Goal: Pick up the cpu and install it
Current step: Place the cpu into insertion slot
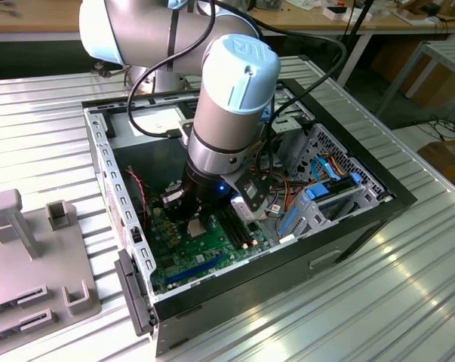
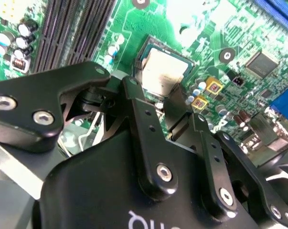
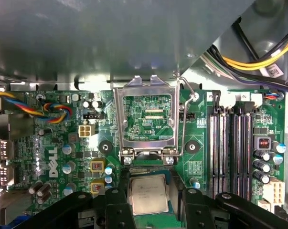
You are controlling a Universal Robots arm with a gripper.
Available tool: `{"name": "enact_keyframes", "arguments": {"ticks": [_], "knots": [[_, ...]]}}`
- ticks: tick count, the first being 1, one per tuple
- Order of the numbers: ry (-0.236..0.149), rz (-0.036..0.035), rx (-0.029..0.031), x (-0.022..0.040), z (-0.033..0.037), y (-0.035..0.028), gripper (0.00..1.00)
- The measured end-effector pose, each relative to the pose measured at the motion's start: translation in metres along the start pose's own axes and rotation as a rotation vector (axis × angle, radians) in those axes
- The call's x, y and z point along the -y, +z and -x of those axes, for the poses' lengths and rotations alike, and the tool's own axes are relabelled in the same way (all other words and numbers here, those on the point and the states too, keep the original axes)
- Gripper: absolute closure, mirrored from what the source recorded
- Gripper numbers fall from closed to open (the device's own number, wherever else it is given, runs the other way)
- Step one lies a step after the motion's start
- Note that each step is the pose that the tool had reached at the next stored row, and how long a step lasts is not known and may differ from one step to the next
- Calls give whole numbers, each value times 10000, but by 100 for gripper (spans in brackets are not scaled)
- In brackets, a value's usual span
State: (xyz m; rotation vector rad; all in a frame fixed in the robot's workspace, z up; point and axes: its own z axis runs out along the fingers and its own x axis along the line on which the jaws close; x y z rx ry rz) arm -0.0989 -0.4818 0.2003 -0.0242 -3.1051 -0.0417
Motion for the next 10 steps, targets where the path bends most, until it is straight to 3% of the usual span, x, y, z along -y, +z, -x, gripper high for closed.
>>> {"name": "enact_keyframes", "arguments": {"ticks": [10], "knots": [[208, 5, -14, -14, -2, -12, 56]]}}
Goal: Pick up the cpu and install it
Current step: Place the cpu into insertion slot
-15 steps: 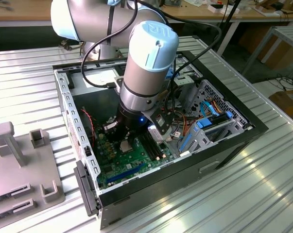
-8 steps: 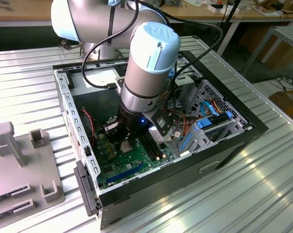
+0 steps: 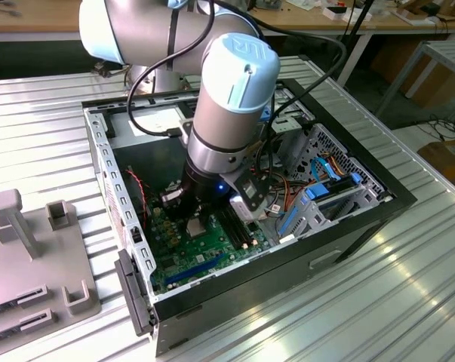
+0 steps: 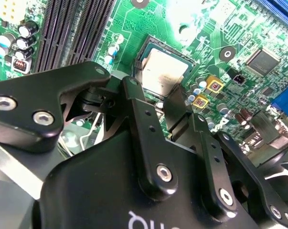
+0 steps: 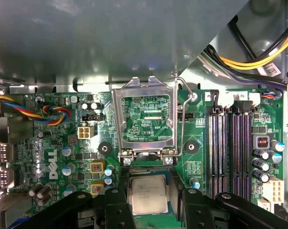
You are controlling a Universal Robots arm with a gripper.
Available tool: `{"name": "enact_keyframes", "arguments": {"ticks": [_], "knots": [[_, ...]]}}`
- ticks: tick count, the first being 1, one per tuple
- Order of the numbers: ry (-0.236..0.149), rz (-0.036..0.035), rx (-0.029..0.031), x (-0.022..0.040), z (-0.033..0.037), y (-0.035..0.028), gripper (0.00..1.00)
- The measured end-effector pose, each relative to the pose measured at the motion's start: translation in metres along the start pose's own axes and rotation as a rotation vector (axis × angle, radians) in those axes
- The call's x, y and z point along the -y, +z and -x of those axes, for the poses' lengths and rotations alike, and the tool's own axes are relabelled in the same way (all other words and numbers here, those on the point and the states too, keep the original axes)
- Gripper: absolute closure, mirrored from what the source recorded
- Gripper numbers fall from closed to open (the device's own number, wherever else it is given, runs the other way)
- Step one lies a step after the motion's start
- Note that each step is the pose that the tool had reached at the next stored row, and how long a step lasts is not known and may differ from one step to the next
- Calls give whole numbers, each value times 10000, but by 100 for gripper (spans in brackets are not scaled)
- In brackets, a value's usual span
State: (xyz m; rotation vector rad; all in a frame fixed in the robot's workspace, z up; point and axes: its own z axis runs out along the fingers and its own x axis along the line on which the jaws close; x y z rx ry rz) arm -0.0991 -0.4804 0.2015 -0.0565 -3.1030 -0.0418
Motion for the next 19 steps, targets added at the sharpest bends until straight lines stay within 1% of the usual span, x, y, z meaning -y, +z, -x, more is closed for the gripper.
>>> {"name": "enact_keyframes", "arguments": {"ticks": [4, 11, 12, 16, 19], "knots": [[219, 10, -7, -12, 2, -1, 56], [218, 12, -6, -12, 8, -1, 55], [219, 12, -6, -12, 8, -1, 49], [192, 11, -7, -12, 41, -2, 49], [187, 11, -7, -13, 42, -2, 49]]}}
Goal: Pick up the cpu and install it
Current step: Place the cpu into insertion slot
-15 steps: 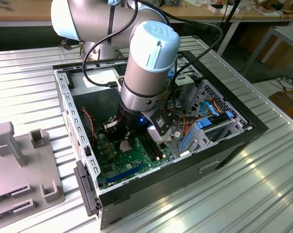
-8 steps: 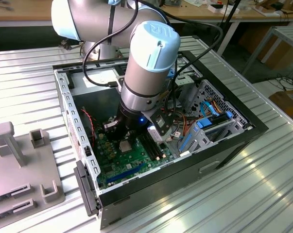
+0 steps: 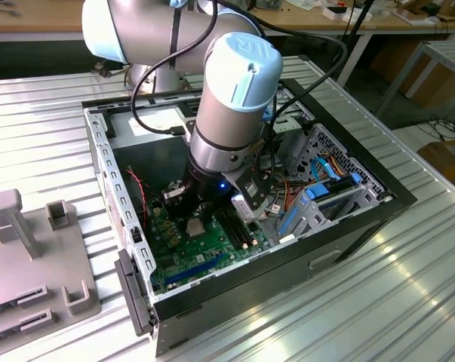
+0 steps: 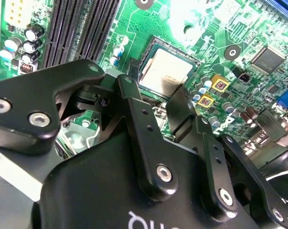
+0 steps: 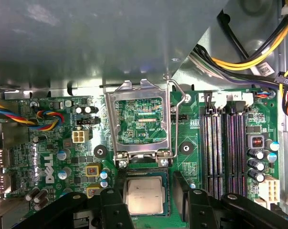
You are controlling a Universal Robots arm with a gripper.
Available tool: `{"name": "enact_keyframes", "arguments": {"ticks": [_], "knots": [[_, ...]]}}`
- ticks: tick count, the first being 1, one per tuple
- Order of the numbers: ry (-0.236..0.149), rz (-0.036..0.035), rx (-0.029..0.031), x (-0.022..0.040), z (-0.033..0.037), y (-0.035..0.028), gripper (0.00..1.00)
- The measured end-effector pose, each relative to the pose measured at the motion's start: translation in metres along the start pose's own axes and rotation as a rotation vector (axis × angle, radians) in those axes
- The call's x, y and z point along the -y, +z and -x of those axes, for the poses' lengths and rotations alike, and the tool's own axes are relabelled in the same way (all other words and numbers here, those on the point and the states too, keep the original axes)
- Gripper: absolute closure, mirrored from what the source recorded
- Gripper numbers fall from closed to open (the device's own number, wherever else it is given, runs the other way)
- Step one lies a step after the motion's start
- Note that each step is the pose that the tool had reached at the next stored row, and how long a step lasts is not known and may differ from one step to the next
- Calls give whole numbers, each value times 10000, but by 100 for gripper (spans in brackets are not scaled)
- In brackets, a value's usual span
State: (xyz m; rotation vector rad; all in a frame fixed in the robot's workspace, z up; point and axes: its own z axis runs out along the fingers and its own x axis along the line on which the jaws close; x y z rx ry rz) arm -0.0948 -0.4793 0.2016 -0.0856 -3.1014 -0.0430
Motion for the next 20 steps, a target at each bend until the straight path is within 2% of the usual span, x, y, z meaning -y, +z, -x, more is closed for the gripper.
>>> {"name": "enact_keyframes", "arguments": {"ticks": [2, 9, 15, 16, 17, 18, 20], "knots": [[-1, 1, 0, -1, 1, -2, 49], [0, -1, -23, -2, -3, -84, 49], [0, 1, -38, -4, -5, -131, 51], [0, -1, -42, -4, -5, -137, 57], [1, -3, -46, -4, -6, -147, 69], [0, -2, -46, -4, -6, -153, 69], [1, -1, -46, -4, -6, -167, 82]]}}
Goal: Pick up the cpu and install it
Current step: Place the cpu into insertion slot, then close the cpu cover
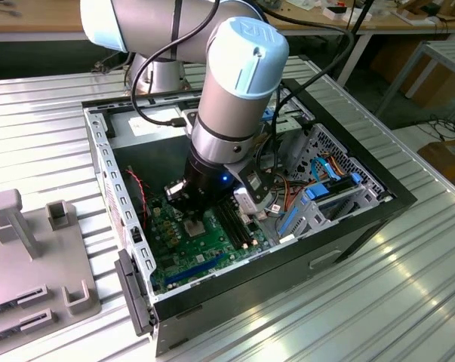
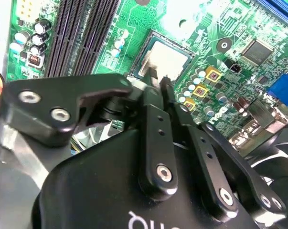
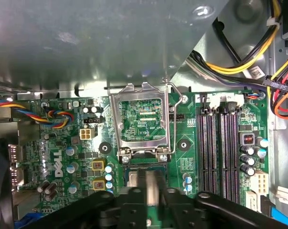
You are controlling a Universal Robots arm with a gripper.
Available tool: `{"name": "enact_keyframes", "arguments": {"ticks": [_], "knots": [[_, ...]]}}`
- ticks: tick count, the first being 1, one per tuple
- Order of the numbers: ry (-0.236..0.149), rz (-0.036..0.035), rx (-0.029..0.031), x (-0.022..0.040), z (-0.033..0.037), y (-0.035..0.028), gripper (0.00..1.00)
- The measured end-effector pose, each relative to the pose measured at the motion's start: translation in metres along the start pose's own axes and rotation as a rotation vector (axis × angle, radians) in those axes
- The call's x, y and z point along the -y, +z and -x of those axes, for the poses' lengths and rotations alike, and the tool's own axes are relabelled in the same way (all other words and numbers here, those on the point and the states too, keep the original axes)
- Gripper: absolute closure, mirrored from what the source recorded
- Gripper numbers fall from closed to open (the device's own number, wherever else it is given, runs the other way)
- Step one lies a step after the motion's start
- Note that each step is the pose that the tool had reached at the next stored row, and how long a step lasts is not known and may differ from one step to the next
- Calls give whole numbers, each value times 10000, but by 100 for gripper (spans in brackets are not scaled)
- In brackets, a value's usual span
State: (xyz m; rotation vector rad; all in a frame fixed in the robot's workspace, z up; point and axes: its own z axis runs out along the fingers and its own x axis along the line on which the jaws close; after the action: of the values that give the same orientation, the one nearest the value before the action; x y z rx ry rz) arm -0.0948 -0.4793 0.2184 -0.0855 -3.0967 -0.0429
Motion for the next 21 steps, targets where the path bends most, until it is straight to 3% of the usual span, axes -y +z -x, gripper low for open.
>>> {"name": "enact_keyframes", "arguments": {"ticks": [2, 17, 21], "knots": [[0, 3, 1, -1, 0, -5, 89], [0, -1, 0, 0, 0, -18, 89], [-5, -1, -1, -2, 30, -19, 89]]}}
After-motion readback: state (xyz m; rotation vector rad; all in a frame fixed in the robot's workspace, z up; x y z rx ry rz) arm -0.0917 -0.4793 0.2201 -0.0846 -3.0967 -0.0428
